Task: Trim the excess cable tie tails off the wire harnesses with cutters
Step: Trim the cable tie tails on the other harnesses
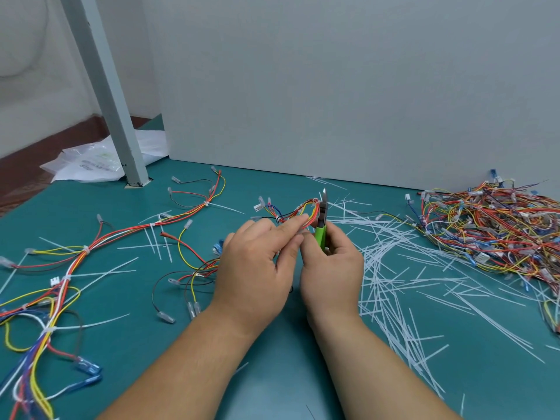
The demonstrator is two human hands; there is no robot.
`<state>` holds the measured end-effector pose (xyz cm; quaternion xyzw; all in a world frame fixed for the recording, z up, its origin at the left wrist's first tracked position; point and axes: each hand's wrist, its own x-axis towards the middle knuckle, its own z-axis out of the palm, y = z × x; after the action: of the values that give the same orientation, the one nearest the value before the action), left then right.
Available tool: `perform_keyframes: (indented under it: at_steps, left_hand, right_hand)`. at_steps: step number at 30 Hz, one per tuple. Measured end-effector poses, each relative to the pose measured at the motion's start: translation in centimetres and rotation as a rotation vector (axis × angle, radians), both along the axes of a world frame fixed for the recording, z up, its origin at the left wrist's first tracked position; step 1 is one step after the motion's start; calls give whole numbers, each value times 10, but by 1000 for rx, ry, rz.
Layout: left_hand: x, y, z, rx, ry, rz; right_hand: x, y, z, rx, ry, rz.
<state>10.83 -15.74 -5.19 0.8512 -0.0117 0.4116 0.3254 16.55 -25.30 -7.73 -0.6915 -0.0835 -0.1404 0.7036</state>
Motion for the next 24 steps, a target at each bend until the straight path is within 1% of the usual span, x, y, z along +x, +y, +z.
perform_keyframes:
  at_steps: [5, 24]
  left_hand:
    - [1, 0, 0, 3, -4, 4]
    - [1, 0, -2, -1, -13, -3]
  right_hand:
    - [1, 1, 0, 11, 11, 31]
    - [1, 0, -2, 26, 21, 41]
